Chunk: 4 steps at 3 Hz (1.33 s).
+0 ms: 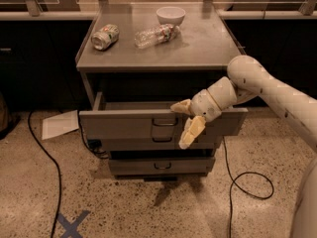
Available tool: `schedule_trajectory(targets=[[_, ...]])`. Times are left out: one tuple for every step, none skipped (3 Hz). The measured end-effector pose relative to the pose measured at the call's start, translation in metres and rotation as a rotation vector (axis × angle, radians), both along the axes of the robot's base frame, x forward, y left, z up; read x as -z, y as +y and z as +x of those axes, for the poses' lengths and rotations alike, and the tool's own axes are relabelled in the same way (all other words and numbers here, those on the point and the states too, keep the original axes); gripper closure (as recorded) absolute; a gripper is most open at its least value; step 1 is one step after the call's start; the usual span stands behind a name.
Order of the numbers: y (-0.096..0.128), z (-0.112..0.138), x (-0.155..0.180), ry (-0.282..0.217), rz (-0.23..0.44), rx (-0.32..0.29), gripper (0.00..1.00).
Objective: Open top drawer
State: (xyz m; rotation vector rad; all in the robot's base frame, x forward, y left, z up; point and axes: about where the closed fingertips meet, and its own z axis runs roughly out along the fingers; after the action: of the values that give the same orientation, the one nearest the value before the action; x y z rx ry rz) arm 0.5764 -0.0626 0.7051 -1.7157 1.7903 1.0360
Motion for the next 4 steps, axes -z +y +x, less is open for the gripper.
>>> schedule_trajectory(targets=[[0.005,0.012,-0.016,-0.045,-0.002,-0.021,0.0],[0.007,0.03,-0.048,-0.12,-0.015,-0.03,0.0],[0.005,0.037,-0.046,-0.104,-0.02,-0.025,0.0],[0.001,0.028,-0.019,-0.035,-0.006,-0.01,0.0]])
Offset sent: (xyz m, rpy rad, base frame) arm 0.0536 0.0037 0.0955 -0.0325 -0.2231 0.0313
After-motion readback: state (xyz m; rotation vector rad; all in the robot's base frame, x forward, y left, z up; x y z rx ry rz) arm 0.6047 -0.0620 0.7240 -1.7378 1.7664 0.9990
